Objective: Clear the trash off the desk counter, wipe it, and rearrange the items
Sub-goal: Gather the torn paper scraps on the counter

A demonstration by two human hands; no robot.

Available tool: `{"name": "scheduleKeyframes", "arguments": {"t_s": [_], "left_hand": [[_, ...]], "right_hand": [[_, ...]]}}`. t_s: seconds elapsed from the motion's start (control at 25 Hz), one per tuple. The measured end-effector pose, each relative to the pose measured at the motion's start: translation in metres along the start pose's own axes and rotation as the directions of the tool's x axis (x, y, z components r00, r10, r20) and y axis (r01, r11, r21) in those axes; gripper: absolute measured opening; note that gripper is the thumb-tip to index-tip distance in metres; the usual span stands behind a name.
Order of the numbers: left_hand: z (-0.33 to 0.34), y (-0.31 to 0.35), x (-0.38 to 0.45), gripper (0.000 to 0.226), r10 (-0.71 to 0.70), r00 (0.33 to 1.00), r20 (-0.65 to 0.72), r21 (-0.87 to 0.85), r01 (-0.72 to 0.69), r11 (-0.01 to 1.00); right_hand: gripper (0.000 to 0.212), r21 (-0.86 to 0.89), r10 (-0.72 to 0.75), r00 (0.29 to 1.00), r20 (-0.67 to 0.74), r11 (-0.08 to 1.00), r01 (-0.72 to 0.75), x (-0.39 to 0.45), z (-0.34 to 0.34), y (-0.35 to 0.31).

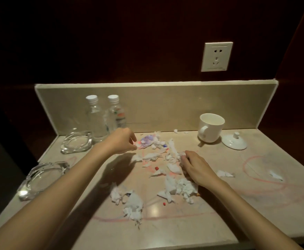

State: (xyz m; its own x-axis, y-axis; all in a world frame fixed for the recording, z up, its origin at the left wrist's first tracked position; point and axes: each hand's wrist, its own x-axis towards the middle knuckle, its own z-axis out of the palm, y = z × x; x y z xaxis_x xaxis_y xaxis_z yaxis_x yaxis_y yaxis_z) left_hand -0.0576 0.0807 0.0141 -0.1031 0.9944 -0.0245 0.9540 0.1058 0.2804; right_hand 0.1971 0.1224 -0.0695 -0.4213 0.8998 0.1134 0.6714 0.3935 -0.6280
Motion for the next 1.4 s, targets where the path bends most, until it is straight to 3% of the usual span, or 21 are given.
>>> {"name": "scheduleKeyframes", "arguments": {"t_s": [0.2, 0.36, 0.48, 0.64, 0.88, 1.08, 1.2, 1.32, 1.4], "left_hand": [[-0.009, -0.039, -0.029, 0.037, -0.05, 0.999, 0.003, -0.052, 0.05, 0.997], [-0.006, -0.053, -0.044, 0.043, -0.021, 0.996, 0.083, -0.22, 0.039, 0.975], [-0.003, -0.055, -0.046, 0.05, -0.01, 0.994, 0.11, -0.296, 0.042, 0.954], [0.0, -0.06, -0.046, 0.056, -0.029, 0.99, 0.14, -0.339, 0.075, 0.938], [0.007, -0.05, -0.035, 0.068, -0.045, 0.985, 0.169, -0.342, 0.101, 0.934], [0.022, -0.006, -0.013, 0.072, 0.058, 0.977, 0.204, -0.31, 0.008, 0.951], [0.029, 0.008, -0.007, 0.072, 0.109, 0.962, 0.251, -0.315, -0.025, 0.949], [0.025, 0.006, -0.012, 0.08, 0.125, 0.939, 0.322, -0.282, -0.031, 0.959], [0.019, -0.006, -0.022, 0.087, 0.11, 0.919, 0.378, -0.235, -0.019, 0.972]], "right_hand": [[0.036, 0.058, -0.085, 0.995, 0.057, 0.995, 0.082, 0.014, 0.018, -0.039], [0.04, 0.059, -0.117, 0.993, 0.024, 0.991, 0.116, 0.055, 0.004, -0.048], [0.043, 0.014, -0.137, 0.978, 0.159, 0.991, 0.136, 0.095, 0.009, -0.053], [0.044, -0.047, -0.165, 0.907, 0.387, 0.979, 0.198, 0.123, 0.027, -0.062], [0.049, -0.028, -0.191, 0.863, 0.468, 0.973, 0.23, 0.092, 0.016, -0.061], [0.044, -0.031, -0.235, 0.824, 0.516, 0.956, 0.292, 0.052, -0.001, -0.058], [0.047, -0.029, -0.234, 0.85, 0.472, 0.959, 0.28, 0.039, -0.021, -0.047], [0.067, -0.006, -0.153, 0.888, 0.435, 0.985, 0.172, 0.026, -0.059, -0.024], [0.09, -0.08, -0.07, 0.85, 0.522, 0.988, 0.13, 0.017, -0.079, -0.006]]}}
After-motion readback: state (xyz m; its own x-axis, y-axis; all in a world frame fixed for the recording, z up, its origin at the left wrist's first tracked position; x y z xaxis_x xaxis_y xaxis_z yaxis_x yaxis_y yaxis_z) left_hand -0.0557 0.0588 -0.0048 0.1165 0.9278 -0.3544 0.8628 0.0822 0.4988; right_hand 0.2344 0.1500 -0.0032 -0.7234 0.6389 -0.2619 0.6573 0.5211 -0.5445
